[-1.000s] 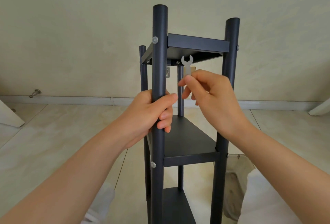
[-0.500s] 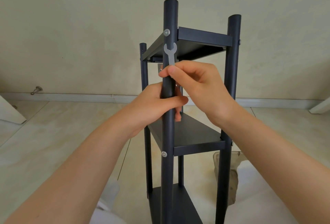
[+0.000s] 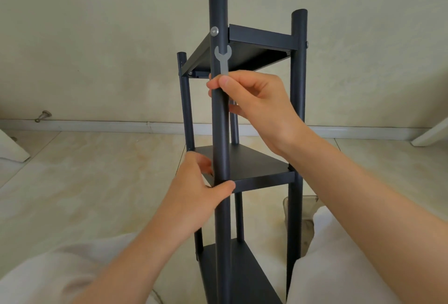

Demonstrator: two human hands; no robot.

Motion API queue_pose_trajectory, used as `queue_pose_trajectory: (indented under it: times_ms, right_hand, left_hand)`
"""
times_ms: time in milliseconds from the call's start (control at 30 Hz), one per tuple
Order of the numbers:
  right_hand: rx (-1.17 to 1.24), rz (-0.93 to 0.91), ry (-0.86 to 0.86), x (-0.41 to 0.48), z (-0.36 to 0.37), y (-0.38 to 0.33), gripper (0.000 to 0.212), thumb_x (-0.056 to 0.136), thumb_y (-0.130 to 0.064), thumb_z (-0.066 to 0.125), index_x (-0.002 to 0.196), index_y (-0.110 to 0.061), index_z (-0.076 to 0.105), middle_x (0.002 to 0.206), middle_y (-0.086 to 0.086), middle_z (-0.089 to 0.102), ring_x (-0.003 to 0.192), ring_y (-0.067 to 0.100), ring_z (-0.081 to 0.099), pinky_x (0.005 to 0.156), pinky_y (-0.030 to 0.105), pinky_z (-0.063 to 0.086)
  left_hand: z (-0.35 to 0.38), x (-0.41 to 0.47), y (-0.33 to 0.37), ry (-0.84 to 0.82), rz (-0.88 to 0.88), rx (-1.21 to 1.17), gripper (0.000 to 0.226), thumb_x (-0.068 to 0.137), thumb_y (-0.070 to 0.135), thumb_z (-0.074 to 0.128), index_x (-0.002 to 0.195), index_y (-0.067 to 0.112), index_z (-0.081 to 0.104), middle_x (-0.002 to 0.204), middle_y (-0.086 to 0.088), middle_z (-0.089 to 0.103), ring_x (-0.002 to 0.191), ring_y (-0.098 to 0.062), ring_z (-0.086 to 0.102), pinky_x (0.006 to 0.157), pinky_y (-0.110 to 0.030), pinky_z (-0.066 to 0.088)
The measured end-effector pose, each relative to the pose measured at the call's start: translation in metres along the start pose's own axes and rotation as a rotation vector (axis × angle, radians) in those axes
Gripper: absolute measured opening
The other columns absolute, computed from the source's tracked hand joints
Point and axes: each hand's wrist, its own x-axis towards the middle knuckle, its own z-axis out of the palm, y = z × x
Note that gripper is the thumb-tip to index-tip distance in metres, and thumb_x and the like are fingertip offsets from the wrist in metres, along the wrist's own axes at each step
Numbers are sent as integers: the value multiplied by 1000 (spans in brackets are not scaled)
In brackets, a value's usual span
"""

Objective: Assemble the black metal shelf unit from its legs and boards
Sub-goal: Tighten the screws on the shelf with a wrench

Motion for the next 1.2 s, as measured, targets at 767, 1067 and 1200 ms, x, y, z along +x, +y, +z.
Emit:
queue_pose_trajectory:
  times_ms: [767,1067,1200]
  right_hand:
    - [16,250,-121,-21,3,25,17,95,-19,62,93,-19,79,109,-7,73,110,2,63,90,24,56]
    - [-98,309,-73,-45,-5,33,17,94,-19,63,88,-18,79,98,-8,76,101,5,67,90,27,56]
    - [-387,215,11,-80,-5,45,21,97,-21,58,87,-23,76,84,-18,71,88,-6,63,78,5,45]
  left_hand:
    - [84,-5,-52,367,-69,-425,37,92,12,63,62,15,42,54,-6,41,46,-23,44,45,-29,44]
    - [77,4,-50,385,8,-389,37,92,19,63,61,20,42,53,-1,42,48,-22,43,45,-48,45]
    - [71,9,-54,374,71,-363,29,93,27,59,69,20,47,53,7,43,47,-16,44,45,-38,43]
